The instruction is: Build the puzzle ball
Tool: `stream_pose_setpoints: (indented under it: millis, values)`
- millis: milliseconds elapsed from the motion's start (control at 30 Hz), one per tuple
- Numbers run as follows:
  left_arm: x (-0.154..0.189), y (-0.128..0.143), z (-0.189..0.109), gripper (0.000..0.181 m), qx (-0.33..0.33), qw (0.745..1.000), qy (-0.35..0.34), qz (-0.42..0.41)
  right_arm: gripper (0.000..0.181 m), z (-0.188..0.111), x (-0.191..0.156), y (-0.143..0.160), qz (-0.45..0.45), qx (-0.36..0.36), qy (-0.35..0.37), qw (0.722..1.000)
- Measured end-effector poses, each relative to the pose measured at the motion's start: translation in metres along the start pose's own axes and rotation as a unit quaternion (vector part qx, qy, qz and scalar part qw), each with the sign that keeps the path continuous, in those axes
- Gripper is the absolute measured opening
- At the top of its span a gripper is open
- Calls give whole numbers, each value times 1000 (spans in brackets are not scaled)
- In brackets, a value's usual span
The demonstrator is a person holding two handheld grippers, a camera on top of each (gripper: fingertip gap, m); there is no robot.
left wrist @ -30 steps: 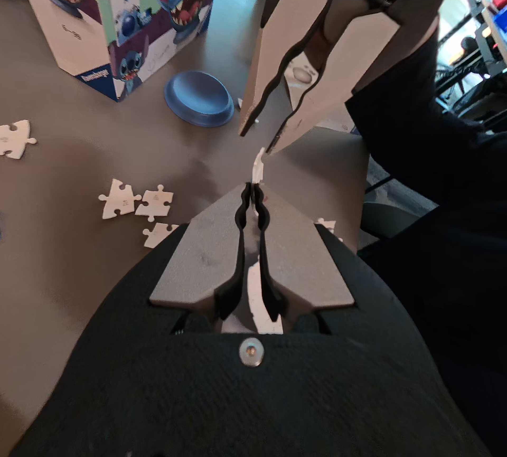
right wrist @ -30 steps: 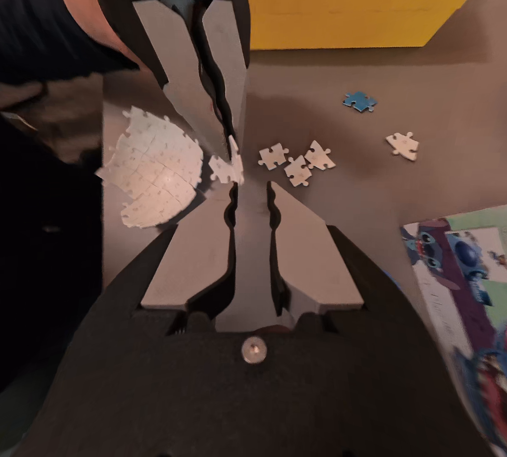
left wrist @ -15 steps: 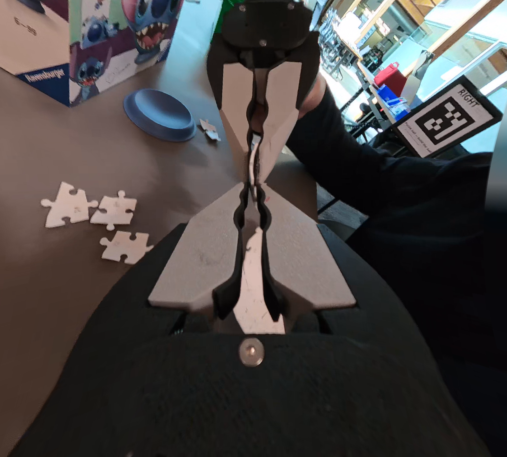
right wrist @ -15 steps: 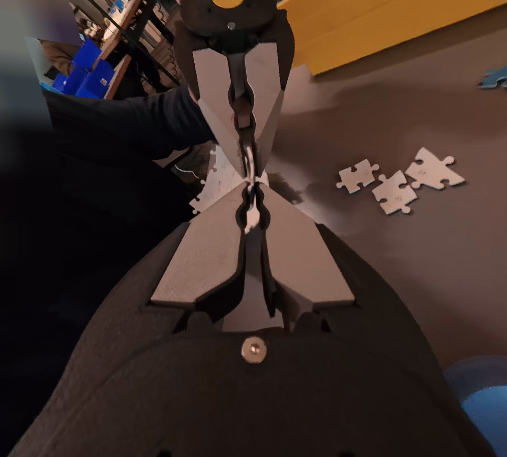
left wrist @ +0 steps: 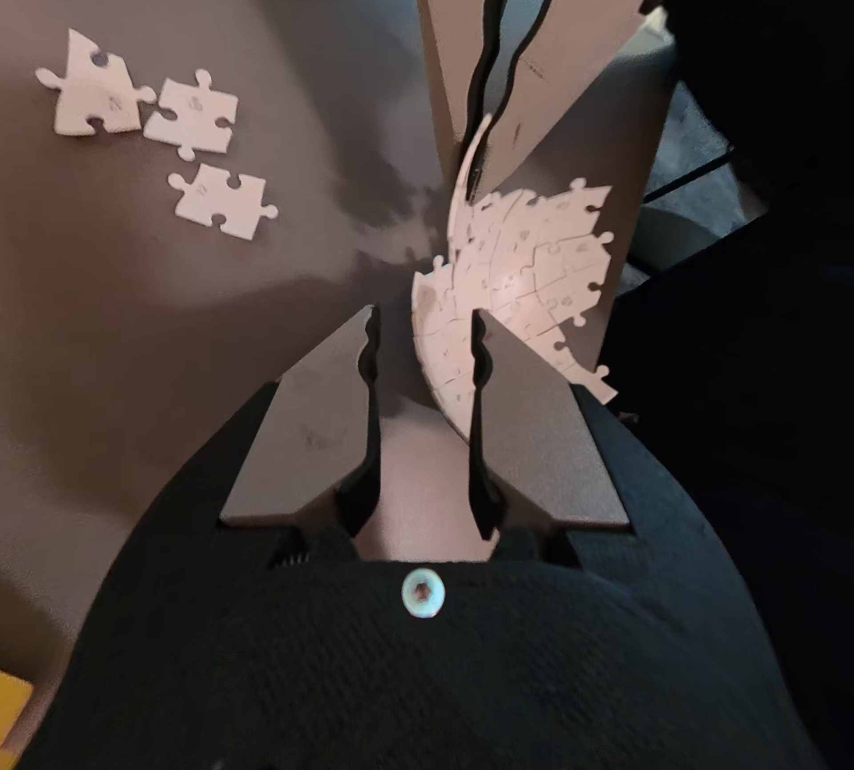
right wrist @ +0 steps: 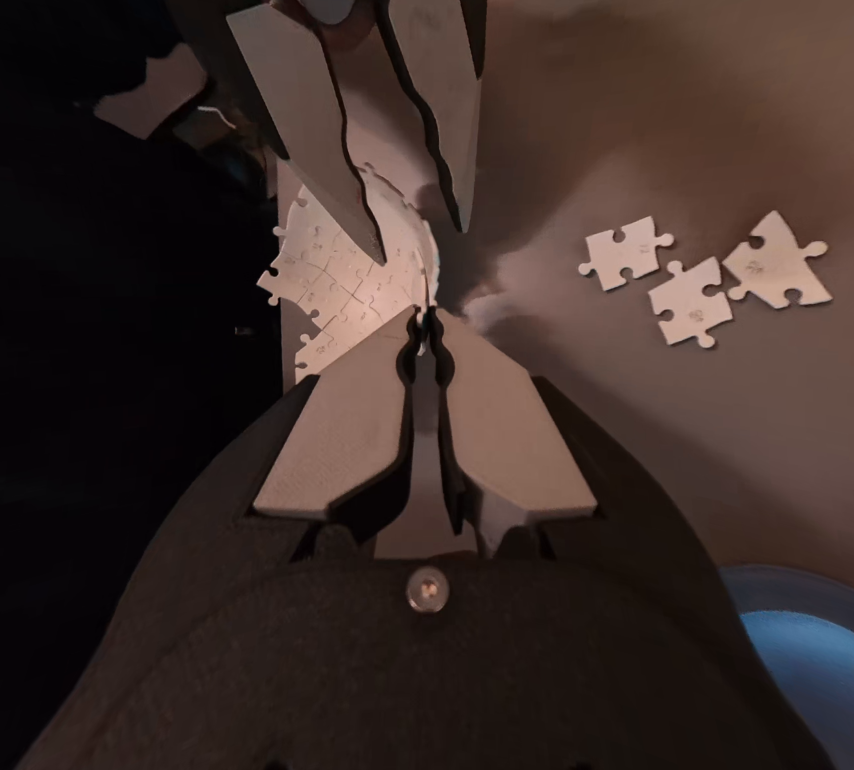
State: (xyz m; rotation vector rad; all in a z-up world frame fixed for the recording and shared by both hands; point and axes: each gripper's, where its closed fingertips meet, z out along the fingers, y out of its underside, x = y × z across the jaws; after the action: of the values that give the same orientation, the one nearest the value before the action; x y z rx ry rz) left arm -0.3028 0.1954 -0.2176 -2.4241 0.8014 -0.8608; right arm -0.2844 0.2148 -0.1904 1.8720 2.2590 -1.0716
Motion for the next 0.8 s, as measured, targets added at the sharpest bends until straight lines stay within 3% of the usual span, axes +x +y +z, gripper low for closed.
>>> stream_pose_setpoints:
  millis: [267,400,500,600,800]
  values:
    - [-3,13,14,21,-30,999,-4,-13,0,12,1,0,9,-21,0,1000]
    - [-1,18,13,21,-38,999,-5,-13,0,12,1,-2,6,-35,1,999]
    - [-1,19,12,22,-37,999,-2,-18,0,15,0,-2,3,-55,-1,999]
    - [1,20,12,5,-30,999,12,-18,0,20,0,-1,1,-69,-4,998]
    - [2,21,12,3,-11,998,35,-42,0,22,4,-5,4,-48,-6,999]
